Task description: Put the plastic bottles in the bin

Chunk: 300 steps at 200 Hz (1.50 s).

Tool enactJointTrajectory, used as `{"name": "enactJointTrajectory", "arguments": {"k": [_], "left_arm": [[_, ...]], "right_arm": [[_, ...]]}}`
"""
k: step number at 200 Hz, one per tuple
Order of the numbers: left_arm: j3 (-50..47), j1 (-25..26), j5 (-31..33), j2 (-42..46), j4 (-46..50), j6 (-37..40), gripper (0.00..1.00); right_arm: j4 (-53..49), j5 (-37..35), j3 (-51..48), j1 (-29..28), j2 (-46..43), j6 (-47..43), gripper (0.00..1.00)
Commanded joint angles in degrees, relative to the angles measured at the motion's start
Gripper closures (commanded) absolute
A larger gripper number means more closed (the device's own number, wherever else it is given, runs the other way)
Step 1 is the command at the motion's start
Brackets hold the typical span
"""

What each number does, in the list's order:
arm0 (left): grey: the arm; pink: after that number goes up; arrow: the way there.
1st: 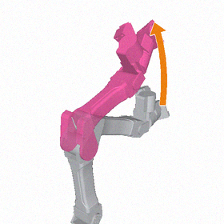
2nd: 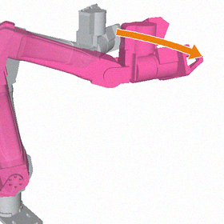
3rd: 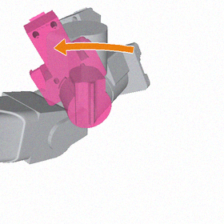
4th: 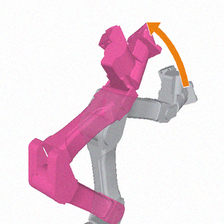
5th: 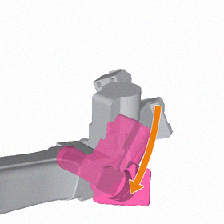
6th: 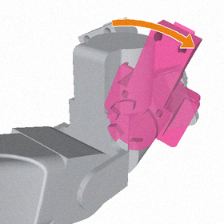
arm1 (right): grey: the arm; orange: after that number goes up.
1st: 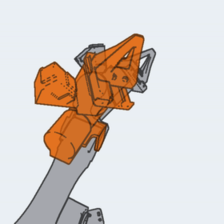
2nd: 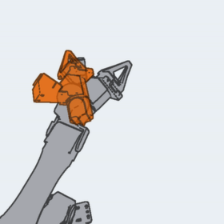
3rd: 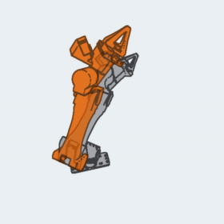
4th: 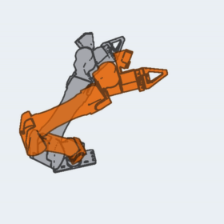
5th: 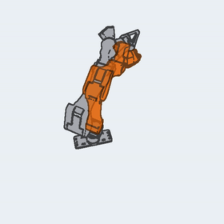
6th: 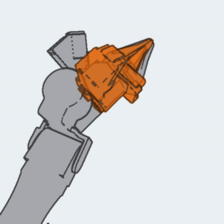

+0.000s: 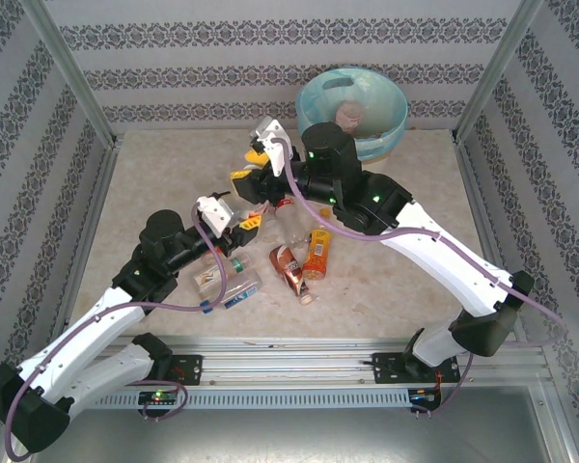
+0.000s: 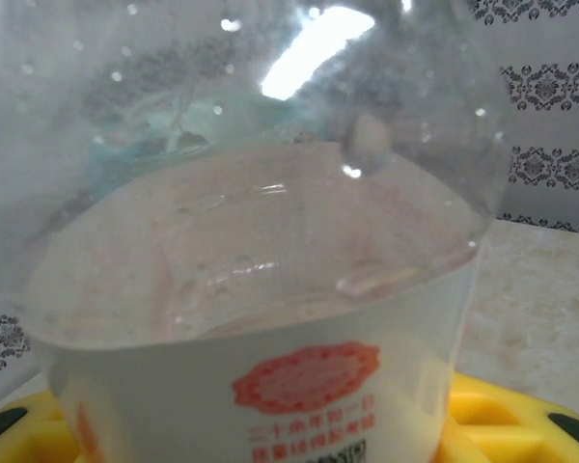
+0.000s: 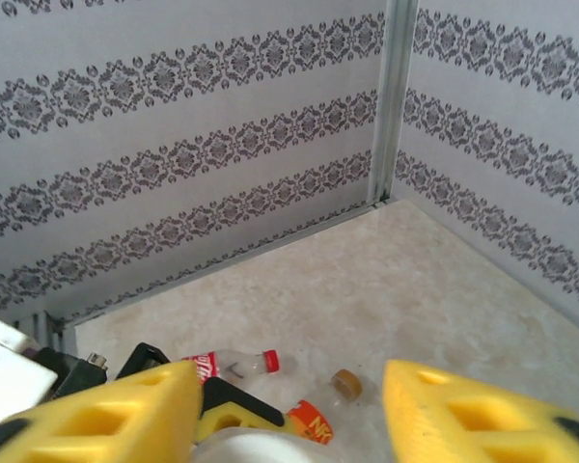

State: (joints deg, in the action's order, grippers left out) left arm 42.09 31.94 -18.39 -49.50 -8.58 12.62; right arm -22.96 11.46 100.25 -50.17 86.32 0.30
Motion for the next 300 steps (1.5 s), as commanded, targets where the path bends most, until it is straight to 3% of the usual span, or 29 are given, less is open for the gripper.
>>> {"name": "enactJointTrajectory", "arguments": {"k": [1,15,36,45,61,70,111,126,156,230,300], "left_arm": [[-0.58,0.84,1.03,1.58,-2.01,1.46,0.48],[-1.18,0.84,1.82,2.12,-2.98,1.07,0.48],[-1.38,0.84,2.31,2.63,-3.2,1.05,0.43],[-1.52,0.86,2.52,3.04,-3.28,1.13,0.34],[-2.82,0.84,3.25,4.18,-4.95,1.3,0.08],[-4.05,0.84,4.5,4.93,-6.93,1.52,0.0],[-7.41,0.84,13.62,7.33,-13.34,2.35,0.0],[-7.79,0.84,17.89,7.55,-14.11,3.03,0.0],[-8.93,0.84,23.79,7.51,-16.3,4.72,0.0],[-8.96,0.84,23.75,5.39,-15.99,5.31,0.0],[-8.92,0.84,23.62,4.49,-15.59,6.17,0.0]], "right_arm": [[-0.77,-0.53,2.12,-0.36,0.53,-1.58,0.62],[-0.55,0.05,1.9,-0.45,0.59,-1.55,0.8],[-0.11,0.27,1.68,-0.43,0.42,-1.16,0.88],[0.06,0.43,1.94,-0.45,0.49,-1.01,0.92],[-0.15,-1.08,2.9,-0.53,0.6,-1.21,0.96],[-0.54,-2.69,3.92,-0.54,0.75,-1.78,0.99],[-0.19,-13.93,9.75,0.29,0.95,-6.69,1.0],[2.15,-20.33,11.1,1.12,0.95,-9.51,0.96],[7.91,-31.82,11.32,4.87,1.77,-13.05,0.97],[14.19,-29.35,16.59,22.96,10.57,-6.41,1.0],[14.58,-29.23,21.0,32.03,22.36,-3.77,1.0]]}}
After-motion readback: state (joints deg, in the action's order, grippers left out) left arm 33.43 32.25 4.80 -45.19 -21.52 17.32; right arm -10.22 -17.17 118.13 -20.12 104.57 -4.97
